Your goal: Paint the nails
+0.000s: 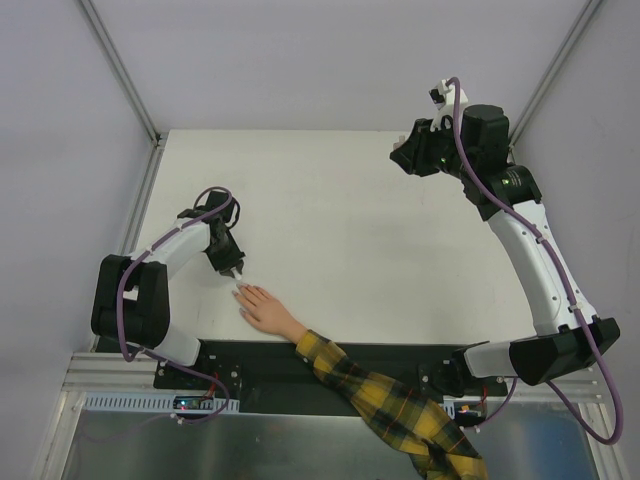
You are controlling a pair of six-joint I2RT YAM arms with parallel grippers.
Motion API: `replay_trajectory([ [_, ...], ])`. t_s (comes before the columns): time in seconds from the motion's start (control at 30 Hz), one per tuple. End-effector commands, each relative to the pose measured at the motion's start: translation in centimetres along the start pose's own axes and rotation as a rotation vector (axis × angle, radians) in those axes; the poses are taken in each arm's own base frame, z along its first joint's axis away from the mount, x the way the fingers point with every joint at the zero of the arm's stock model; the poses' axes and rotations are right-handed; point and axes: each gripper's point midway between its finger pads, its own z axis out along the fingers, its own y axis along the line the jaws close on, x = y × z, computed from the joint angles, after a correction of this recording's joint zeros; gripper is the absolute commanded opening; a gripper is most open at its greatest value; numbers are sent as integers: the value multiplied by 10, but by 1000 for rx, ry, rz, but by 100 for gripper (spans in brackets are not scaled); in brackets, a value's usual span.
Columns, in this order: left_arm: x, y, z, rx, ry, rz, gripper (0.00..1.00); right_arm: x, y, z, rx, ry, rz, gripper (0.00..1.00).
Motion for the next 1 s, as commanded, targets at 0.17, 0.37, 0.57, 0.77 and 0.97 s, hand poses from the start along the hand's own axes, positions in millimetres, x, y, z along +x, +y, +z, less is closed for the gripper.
replay_trajectory([
  [0.17,-4,7,-2,-43,-5,-15,0,-24,6,-7,-19,-78,-9,1],
  [0.37,-8,0,0,-14,-17,-17,0,-23,5,-7,-17,-74,-7,0],
  [0.57,-16,-6,-1,-5,-37,-19,0,-24,5,-7,-14,-78,-11,0],
  [0.77,-20,-5,-1,-17,-50,-17,0,-25,5,-6,-15,-78,-12,0],
  [0.97,-20,-5,0,-17,-44,-15,0,-25,5,-7,-14,-78,-12,1],
])
